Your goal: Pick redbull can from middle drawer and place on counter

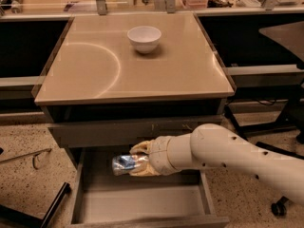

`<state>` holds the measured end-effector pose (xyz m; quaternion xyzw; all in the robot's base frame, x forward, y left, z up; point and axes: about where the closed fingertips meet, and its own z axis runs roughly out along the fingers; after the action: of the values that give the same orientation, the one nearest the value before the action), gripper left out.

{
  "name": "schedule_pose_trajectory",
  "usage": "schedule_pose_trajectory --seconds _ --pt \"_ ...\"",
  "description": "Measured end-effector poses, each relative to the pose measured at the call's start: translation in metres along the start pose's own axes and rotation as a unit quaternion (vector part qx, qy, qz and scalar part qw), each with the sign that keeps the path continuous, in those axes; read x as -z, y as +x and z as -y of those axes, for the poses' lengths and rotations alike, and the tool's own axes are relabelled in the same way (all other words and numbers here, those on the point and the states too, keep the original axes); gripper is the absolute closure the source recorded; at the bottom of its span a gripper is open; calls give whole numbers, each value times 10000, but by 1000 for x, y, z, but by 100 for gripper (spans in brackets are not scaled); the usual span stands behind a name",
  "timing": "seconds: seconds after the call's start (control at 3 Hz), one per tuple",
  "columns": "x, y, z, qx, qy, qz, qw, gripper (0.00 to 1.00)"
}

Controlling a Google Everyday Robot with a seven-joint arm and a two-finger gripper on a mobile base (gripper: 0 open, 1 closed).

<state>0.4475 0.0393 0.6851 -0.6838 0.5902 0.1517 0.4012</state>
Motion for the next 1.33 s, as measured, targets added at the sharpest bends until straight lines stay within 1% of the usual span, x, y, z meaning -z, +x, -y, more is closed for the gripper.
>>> schedule_pose_trajectory --seconds 0.33,0.67,1.0,1.33 --pt "0 -1 0 11 5 -6 10000 100" --pt "32 -22 39 418 364 -20 9985 100" --pt "76 -48 102 909 686 -229 9932 100" --pt "96 -67 137 1027 980 -144 9898 100"
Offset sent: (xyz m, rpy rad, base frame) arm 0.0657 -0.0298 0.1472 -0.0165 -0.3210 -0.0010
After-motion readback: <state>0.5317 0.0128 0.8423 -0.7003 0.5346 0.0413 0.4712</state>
